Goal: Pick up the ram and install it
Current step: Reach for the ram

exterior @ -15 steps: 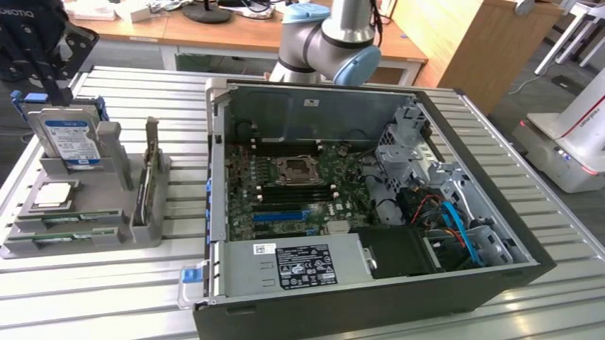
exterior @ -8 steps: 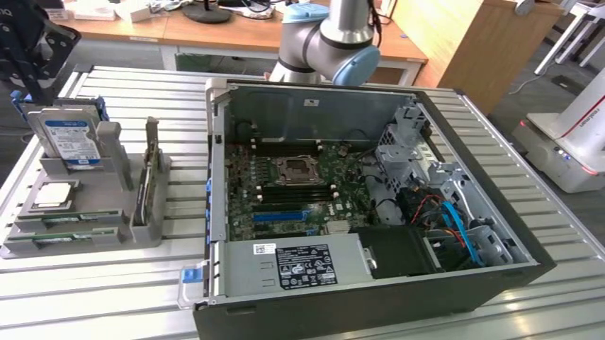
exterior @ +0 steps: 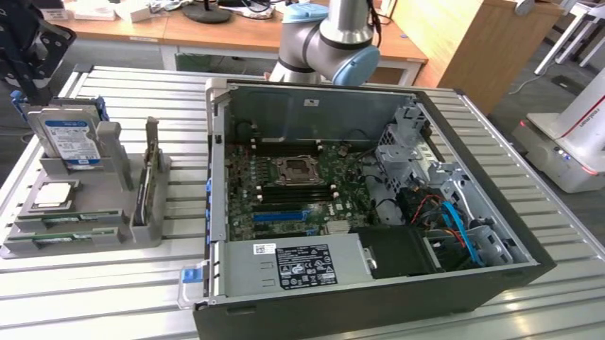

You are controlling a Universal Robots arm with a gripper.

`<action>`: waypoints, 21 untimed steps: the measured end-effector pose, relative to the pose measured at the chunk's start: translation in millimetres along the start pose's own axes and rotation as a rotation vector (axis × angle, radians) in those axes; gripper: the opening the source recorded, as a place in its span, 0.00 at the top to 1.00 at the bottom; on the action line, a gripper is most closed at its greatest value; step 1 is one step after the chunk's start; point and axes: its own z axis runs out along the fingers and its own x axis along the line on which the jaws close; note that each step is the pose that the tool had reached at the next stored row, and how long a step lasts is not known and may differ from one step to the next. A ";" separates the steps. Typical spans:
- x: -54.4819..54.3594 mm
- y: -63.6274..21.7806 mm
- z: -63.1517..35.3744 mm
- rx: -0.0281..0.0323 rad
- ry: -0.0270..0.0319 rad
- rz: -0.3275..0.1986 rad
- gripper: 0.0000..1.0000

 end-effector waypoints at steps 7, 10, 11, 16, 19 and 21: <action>0.1 -0.8 -0.1 0.0001 0.0001 0.000 0.89; -0.2 -3.3 -0.2 0.0000 0.0000 0.000 0.89; -0.2 -4.4 -0.2 0.0000 0.0000 0.000 0.89; -0.4 -10.6 -0.5 0.0000 0.0000 0.000 0.89; -0.6 -14.6 -0.7 0.0000 0.0000 0.000 0.89; -0.6 -17.1 -0.7 0.0000 0.0000 0.000 0.89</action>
